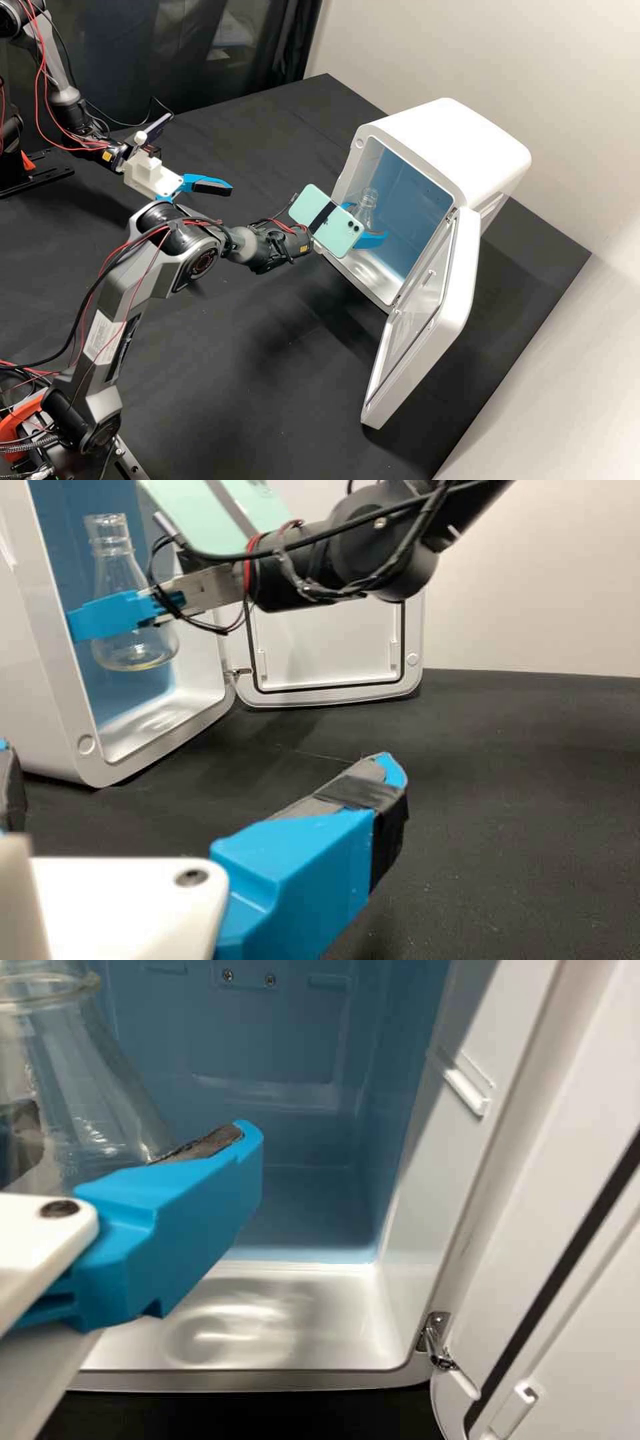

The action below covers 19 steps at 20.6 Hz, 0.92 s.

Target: Place the flask in the incubator

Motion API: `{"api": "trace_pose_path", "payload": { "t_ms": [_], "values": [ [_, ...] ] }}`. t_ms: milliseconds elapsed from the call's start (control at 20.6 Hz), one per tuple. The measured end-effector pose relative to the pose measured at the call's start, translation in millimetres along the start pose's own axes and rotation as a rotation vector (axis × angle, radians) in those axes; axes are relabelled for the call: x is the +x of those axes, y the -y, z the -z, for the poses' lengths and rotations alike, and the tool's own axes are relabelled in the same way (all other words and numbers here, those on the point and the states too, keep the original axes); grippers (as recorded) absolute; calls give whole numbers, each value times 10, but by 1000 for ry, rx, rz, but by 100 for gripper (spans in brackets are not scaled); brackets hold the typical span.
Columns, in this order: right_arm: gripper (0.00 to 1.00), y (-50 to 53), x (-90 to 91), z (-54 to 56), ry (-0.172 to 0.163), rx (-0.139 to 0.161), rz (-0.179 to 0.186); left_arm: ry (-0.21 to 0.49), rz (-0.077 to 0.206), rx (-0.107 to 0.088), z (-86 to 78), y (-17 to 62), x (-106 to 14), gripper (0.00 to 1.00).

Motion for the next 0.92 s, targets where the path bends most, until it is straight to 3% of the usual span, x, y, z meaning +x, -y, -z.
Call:
{"api": "trace_pose_path", "payload": {
  "t_ms": [339, 533, 727, 921],
  "values": [
    [0, 81, 168, 70, 42, -31, -10, 0, 1, 0, 1, 4, 1, 100],
    [0, 143, 255, 52, 60, -56, 9, -2, 11, -3, 7, 29, 6, 100],
    [0, 223, 288, 58, 78, -58, 21, -4, 10, -4, 13, 28, 5, 100],
    [0, 377, 335, -30, 119, -46, 34, -4, 10, -4, 13, 28, 5, 100]
  ]
}}
